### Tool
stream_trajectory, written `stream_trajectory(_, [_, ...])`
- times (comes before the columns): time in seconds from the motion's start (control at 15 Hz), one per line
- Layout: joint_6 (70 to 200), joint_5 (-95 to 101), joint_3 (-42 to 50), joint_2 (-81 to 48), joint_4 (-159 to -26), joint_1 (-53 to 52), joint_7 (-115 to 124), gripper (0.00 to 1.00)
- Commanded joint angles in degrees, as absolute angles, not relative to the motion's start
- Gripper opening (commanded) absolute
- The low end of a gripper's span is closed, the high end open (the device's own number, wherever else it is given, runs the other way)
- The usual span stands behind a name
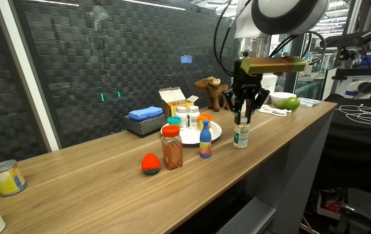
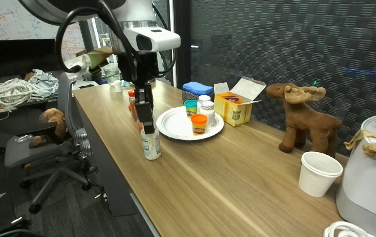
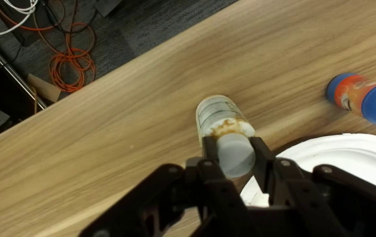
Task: Put the bottles and orange plushie surrounding the white plate on the white plate
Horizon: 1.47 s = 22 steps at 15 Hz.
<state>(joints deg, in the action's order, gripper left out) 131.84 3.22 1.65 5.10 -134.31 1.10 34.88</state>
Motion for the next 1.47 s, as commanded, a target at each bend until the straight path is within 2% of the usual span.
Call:
stream_trajectory(0.0, [129.04, 6.22, 0.20, 6.33, -132.43, 1.50, 36.55, 0.09])
stream_trajectory(0.27, [125.80, 12.15, -1.99, 6.21, -127.92, 0.54, 38.82, 0.08])
stream_trajectory(0.67, [128.53, 12.41, -4.90, 2.09, -121.63, -1.49, 38.59, 0.08])
stream_trajectory(1.4, [133.61, 12.74, -2.58, -7.25, -116.06, -2.49, 37.91, 0.08])
